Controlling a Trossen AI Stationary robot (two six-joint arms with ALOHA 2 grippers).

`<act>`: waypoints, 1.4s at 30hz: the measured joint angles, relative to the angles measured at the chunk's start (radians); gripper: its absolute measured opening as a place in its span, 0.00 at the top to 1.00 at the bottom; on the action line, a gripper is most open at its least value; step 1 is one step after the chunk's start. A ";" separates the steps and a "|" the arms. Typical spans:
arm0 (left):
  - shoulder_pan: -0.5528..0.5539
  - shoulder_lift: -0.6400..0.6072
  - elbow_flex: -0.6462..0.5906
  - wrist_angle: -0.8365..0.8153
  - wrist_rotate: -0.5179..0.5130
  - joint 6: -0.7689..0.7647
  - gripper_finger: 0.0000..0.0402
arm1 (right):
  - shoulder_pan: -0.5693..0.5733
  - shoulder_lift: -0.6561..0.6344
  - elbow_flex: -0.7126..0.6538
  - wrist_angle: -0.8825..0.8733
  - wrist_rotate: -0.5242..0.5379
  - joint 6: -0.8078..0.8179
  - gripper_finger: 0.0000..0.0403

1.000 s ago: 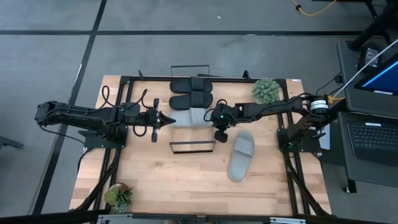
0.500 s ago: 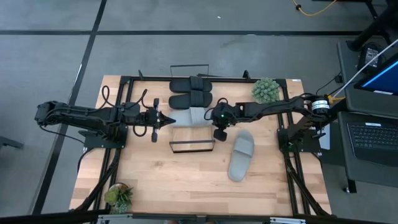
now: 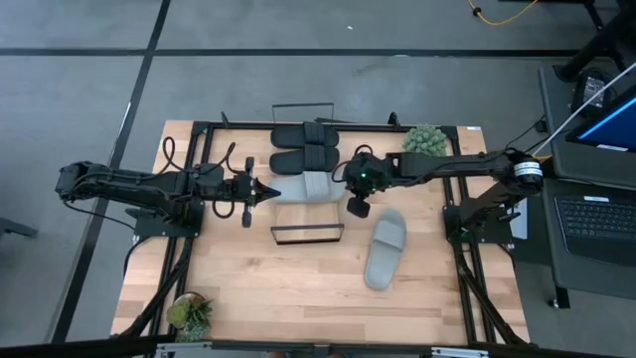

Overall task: Pick and place slides into the shelf
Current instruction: Put the gray slides on the shelf

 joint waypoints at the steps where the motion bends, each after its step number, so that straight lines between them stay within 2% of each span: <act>1: 0.000 0.000 0.000 0.001 0.000 0.000 1.00 | 0.000 -0.007 0.010 -0.011 0.005 -0.002 0.99; 12: -0.004 0.000 0.000 0.006 0.000 0.000 1.00 | -0.004 -0.046 0.106 -0.225 -0.005 -0.043 0.99; 20: -0.004 0.000 0.000 0.005 -0.018 0.001 1.00 | -0.034 -0.046 0.107 -0.429 -0.073 0.045 0.99; 31: -0.004 0.000 0.000 0.004 -0.018 0.001 1.00 | -0.034 -0.054 0.107 -0.382 -0.077 0.040 0.99; 42: -0.004 0.000 0.000 0.003 -0.018 0.001 1.00 | 0.002 -0.195 0.107 -0.381 -0.066 0.112 0.99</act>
